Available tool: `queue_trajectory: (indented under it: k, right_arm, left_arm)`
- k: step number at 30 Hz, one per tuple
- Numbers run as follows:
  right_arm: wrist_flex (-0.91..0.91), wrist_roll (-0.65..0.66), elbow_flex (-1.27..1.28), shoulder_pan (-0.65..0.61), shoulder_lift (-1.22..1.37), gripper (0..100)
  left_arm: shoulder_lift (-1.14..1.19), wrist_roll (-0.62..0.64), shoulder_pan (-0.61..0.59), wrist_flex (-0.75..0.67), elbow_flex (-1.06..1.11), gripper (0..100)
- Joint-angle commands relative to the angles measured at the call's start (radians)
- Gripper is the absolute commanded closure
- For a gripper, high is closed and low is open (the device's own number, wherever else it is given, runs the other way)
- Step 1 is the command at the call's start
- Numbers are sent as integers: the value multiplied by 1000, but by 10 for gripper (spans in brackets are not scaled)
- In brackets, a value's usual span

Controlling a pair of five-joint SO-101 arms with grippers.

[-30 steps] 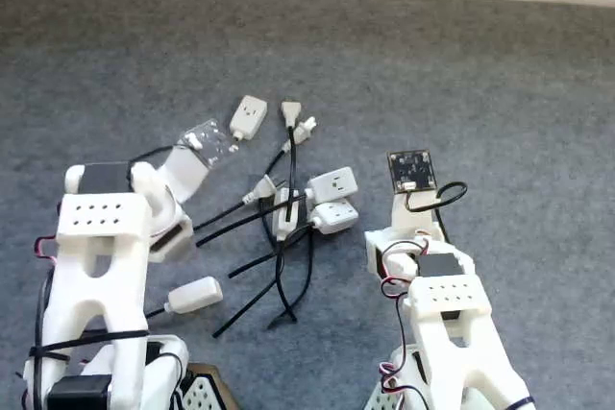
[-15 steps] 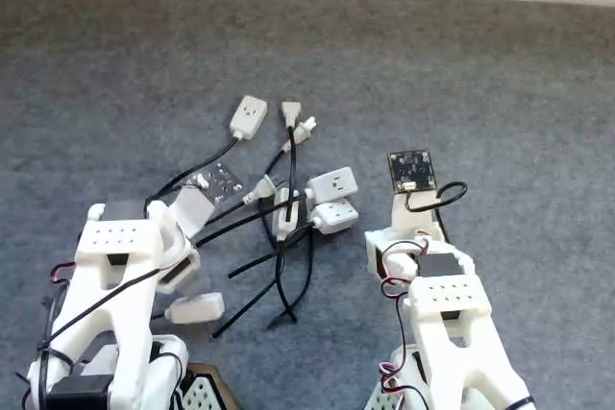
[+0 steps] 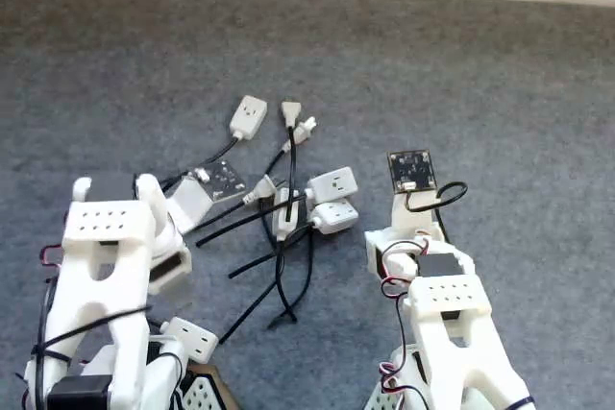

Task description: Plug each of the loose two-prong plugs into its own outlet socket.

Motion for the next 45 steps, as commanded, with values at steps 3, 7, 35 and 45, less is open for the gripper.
queue_trajectory:
  k: [3, 7, 35, 45]
  right_arm:
    - [-18, 0, -5, -12, -4, 800]
    - [-18, 0, -5, -12, -4, 800]
    - [-18, 0, -4, -12, -4, 800]
    - [-18, 0, -4, -12, -4, 800]
  left_arm:
    - [-13, -358, 13, 127, -45, 737]
    - [-19, -450, 13, -15, 111, 700]
    - [-13, -244, 7, -836, 475, 698]
    - [-19, -322, 12, -674, 420, 698]
